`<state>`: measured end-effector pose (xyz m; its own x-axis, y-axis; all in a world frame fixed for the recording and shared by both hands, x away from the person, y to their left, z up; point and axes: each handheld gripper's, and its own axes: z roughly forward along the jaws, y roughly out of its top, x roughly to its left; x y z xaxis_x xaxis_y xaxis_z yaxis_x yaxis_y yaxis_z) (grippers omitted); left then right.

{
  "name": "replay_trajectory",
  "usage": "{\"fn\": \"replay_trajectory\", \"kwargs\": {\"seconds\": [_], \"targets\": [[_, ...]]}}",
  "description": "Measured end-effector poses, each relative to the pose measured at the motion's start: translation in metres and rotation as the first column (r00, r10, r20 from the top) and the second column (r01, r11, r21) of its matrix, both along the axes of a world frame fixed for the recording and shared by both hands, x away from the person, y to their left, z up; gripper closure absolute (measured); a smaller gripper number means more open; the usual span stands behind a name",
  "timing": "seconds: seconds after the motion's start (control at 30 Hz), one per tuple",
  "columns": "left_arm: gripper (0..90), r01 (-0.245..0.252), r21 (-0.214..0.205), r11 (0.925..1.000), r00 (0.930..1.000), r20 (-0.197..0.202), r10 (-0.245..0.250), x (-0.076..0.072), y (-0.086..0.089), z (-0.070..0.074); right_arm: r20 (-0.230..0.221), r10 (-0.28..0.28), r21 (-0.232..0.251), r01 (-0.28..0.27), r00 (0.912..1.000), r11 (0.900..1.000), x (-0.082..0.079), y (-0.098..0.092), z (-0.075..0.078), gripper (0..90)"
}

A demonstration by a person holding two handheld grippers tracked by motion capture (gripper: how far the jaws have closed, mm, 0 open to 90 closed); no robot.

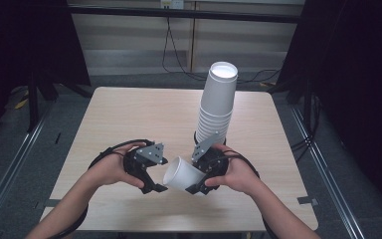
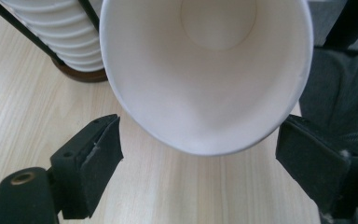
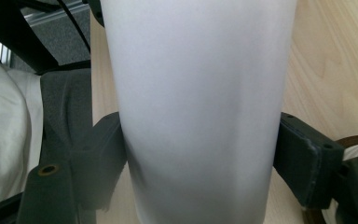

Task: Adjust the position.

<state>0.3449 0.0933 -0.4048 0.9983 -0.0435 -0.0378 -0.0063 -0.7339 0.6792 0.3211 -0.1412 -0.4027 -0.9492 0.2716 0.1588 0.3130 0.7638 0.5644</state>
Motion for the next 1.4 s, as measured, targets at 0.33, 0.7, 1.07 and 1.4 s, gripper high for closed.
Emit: {"fn": "replay_trajectory", "kwargs": {"seconds": [0.33, 0.7, 1.07, 1.4], "targets": [[9.6, -0.024, -0.093, 0.9954, 0.9987, -0.047, 0.02, 0.005, -0.0009, -0.0017, 0.009, 0.009, 0.027, -0.009, 0.9999, 0.9996, 0.0, 0.0, 0.0026, 22.9], [0.0, -0.004, -0.119, 0.9929, 0.9979, -0.064, -0.003, 0.0077, -0.0034, -0.006, 0.021, 0.038, 0.022, -0.038, 0.9991, 0.999, -0.0012, 0.0029, 0.0041, 22.9], [0.4, 0.011, -0.146, 0.9892, 0.9978, -0.064, -0.02, 0.0075, -0.0023, -0.0054, 0.03, 0.054, 0.01, -0.055, 0.9981, 0.9985, -0.0012, 0.0065, 0.0045, 22.9], [12.7, 0.029, -0.182, 0.9828, 0.9968, -0.068, -0.042, 0.0078, 0.0004, -0.002, 0.045, 0.057, 0.003, -0.057, 0.9974, 0.9984, 0.0007, 0.0048, 0.005, 23.1]]}}
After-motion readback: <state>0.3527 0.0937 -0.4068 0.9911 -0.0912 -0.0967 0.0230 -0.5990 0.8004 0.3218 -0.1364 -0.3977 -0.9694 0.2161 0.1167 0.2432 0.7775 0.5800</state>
